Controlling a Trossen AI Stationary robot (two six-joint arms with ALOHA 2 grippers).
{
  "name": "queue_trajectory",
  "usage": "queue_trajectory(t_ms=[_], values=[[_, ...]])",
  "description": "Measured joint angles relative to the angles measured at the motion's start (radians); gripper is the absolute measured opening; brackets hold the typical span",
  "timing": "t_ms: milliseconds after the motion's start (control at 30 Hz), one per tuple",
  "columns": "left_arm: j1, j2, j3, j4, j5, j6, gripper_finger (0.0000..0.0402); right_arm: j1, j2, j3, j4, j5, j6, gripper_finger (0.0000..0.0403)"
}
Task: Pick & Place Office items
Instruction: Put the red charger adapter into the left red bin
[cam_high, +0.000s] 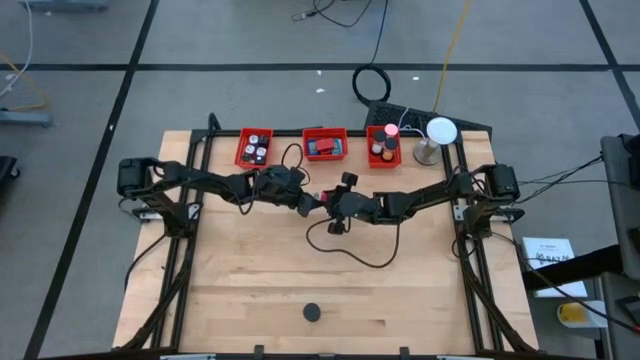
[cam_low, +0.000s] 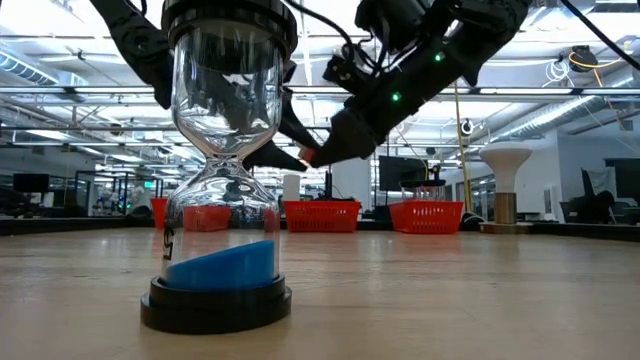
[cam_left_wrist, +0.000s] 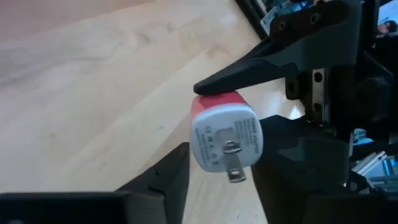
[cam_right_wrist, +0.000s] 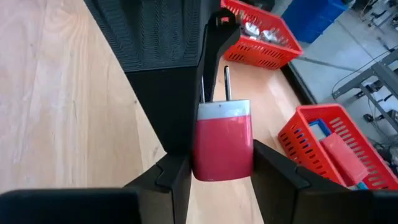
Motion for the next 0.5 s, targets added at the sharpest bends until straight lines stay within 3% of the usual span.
queue_trajectory(t_ms=[267, 367, 500], values=[[0.001, -0.035, 0.001, 0.002, -0.009, 0.027, 0.0243, 0.003, -0.002, 0.002, 0.047, -0.067, -0.011, 0.0125], [-0.007, -0.033, 0.0, -0.01, -0.006, 0.015, 0.0246, 0.002, -0.002, 0.002, 0.055, -0.062, -0.015, 0.0125], [-0.017, -0.034, 0.0, -0.012, -0.001, 0.011, 0.0221, 0.001, -0.002, 0.002, 0.057, -0.056, -0.013, 0.0125]])
